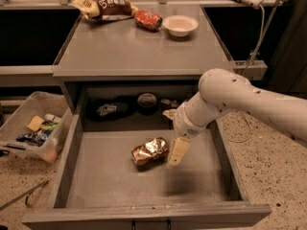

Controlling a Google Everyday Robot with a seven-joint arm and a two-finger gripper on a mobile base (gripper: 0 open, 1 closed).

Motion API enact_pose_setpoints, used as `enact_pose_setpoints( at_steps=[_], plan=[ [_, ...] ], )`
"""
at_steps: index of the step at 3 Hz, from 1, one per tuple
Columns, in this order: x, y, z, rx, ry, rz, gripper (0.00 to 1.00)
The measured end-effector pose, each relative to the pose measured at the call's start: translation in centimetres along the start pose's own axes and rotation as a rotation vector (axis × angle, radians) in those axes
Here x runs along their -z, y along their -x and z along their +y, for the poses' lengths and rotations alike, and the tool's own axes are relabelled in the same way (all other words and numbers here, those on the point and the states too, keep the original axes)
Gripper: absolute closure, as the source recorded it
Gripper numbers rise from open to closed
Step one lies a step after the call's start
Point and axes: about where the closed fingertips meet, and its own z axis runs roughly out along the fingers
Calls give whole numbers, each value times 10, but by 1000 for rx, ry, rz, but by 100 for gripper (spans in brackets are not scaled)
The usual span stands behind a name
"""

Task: Pick orange can from top drawer and place on counter

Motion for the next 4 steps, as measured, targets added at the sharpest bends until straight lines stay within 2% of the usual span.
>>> enact_pose_setpoints(
  at_steps=[2,4],
  plan=[
    [-49,20,22,43,96,-42,0],
    [-90,48,24,145,165,-24,0]
  ],
)
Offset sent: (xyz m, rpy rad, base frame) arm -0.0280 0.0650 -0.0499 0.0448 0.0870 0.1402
